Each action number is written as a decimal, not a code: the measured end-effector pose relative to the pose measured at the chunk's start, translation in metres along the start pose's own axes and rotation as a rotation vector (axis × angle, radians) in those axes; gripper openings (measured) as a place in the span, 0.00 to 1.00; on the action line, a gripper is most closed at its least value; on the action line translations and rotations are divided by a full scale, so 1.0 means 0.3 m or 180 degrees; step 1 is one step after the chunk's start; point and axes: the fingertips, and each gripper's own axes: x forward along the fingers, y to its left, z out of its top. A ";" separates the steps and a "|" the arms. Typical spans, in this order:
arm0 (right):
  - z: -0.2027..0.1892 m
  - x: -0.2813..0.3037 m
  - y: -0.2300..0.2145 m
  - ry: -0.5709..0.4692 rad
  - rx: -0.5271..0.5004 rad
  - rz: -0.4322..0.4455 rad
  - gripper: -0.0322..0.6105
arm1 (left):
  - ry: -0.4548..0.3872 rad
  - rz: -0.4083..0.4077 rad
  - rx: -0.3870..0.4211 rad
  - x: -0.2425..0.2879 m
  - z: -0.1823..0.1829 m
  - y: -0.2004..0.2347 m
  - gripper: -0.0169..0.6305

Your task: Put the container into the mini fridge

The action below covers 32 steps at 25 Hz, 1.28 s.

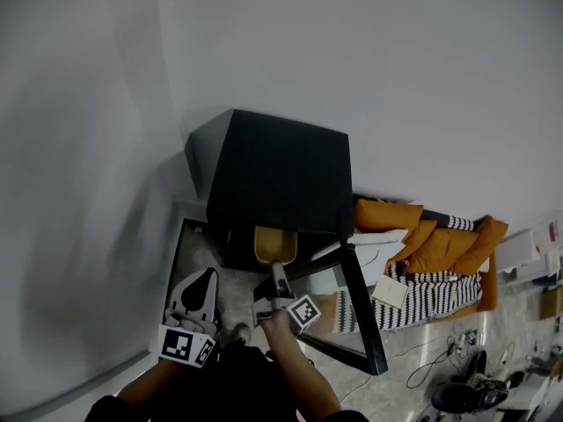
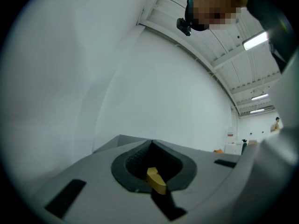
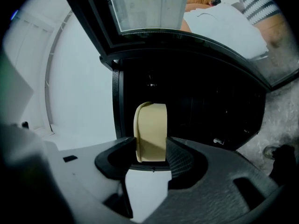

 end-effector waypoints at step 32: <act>0.101 0.199 -0.089 -0.0130 0.0073 -0.0025 0.35 | 0.0040 0.0017 -0.0094 0.089 -0.003 0.039 0.03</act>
